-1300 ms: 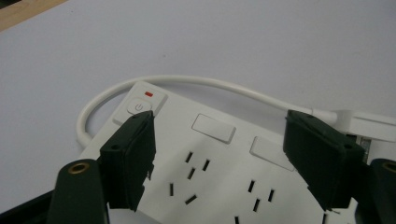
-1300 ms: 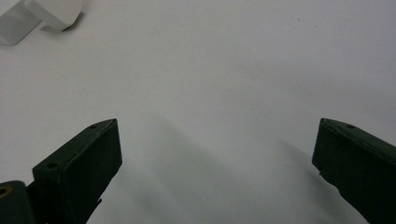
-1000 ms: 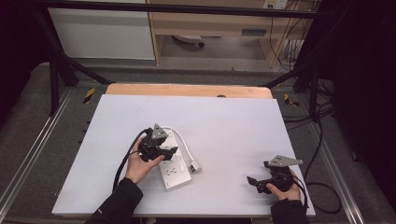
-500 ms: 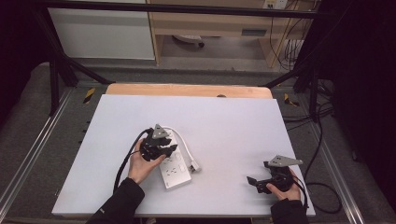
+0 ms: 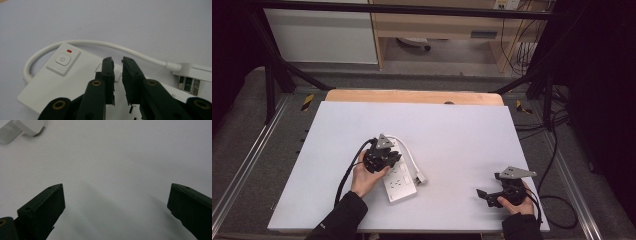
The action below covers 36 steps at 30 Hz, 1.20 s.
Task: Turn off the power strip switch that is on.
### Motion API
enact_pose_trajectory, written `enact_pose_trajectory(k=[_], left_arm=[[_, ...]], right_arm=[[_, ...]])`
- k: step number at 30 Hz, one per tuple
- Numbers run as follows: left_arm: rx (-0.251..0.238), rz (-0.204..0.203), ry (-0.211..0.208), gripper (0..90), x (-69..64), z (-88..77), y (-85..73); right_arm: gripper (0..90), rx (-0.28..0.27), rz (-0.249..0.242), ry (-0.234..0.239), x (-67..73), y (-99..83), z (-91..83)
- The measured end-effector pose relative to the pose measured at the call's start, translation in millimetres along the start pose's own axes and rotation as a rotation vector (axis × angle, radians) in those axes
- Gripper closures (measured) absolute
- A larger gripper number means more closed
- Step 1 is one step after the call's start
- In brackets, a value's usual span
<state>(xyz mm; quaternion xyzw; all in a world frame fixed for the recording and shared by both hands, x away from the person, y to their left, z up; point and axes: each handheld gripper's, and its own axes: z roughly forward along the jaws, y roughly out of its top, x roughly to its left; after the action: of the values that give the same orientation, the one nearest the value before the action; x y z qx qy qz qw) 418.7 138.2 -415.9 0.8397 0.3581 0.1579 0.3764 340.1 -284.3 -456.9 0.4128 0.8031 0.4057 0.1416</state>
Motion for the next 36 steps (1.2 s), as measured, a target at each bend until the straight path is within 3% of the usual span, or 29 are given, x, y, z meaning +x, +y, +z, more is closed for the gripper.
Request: enact_pose_trajectory(k=[10, 36], left_arm=[[-0.001, -0.002, -0.007, 89.3, 1.9, 2.0, -0.9], [0.016, 0.014, -0.007, 89.8, 0.3, 10.1, -3.7]], right_arm=[[1.8, 0.005, 0.001, -0.001, 0.3, -0.3, 1.2], [1.8, 0.008, 0.001, -0.001, 0.7, -0.3, 1.5]])
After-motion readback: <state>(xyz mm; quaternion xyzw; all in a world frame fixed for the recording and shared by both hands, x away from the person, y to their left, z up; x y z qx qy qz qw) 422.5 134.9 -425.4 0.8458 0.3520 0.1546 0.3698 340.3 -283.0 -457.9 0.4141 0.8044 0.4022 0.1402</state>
